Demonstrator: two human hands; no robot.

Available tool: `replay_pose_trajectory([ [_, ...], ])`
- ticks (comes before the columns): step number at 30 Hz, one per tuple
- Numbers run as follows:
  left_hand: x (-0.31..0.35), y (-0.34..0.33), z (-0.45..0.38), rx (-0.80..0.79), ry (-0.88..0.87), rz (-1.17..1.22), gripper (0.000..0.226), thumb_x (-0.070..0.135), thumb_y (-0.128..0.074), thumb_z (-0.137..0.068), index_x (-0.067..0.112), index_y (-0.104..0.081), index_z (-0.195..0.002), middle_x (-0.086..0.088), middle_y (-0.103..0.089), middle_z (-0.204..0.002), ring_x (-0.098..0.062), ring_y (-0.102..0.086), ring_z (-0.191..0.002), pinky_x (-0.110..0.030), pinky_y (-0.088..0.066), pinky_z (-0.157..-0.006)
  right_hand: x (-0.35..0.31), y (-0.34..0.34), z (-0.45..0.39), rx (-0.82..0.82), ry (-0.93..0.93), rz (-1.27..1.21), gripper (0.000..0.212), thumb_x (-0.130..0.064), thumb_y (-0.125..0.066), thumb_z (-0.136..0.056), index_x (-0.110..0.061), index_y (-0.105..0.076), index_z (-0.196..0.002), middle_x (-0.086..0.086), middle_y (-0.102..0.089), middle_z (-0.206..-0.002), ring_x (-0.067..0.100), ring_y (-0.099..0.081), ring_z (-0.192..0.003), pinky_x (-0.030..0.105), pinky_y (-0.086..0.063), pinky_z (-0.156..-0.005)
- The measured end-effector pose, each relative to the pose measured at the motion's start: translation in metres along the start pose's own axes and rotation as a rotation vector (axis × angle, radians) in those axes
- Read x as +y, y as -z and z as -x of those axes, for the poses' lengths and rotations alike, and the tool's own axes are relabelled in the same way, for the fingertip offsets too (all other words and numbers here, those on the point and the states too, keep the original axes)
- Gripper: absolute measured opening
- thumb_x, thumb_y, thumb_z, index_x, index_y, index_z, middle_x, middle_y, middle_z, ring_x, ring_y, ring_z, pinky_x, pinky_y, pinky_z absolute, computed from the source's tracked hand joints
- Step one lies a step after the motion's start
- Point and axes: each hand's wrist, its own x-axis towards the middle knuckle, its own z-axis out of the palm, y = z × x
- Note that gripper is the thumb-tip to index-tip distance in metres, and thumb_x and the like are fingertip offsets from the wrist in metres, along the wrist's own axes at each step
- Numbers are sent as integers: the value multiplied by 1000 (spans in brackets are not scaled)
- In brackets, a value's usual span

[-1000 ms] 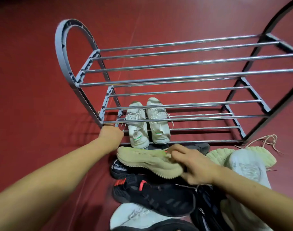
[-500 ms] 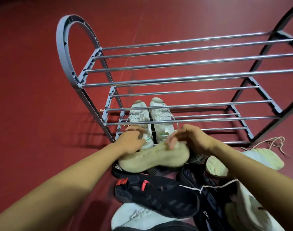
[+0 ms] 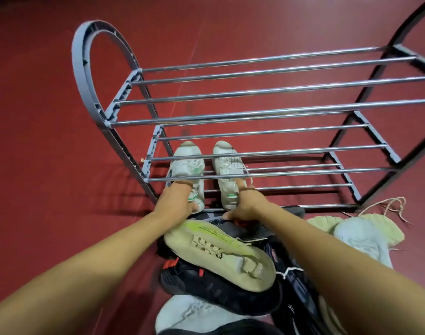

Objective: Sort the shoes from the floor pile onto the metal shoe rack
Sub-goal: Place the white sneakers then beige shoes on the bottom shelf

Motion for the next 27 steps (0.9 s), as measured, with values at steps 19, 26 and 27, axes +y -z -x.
replay_pose_trajectory([
  [19, 7, 9, 42, 201, -273, -89, 37, 4, -57, -74, 18, -57, -107, 1, -56, -101, -22, -51, -98, -36, -42, -90, -3, -13, 40, 319, 109, -128, 34, -44, -63, -88, -13, -55, -100, 8, -61, -101, 32, -60, -94, 42, -53, -80],
  [26, 15, 4, 88, -334, -513, -101, 72, 46, -68, -65, 28, -41, -128, 8, -52, -126, -17, -50, -116, -35, -40, -101, 63, -12, 140, 374, 268, -111, 7, -26, -64, -88, -20, -63, -84, -8, -58, -80, 17, -58, -82, 34, -45, -75],
  [27, 14, 3, 89, -325, -521, -145, 85, 50, -73, -64, 27, -35, -137, 7, -50, -134, -18, -48, -124, -36, -38, -106, 70, -7, 153, 389, 255, -116, 6, -23, -66, -89, -21, -63, -84, -9, -59, -80, 15, -59, -81, 33, -45, -74],
])
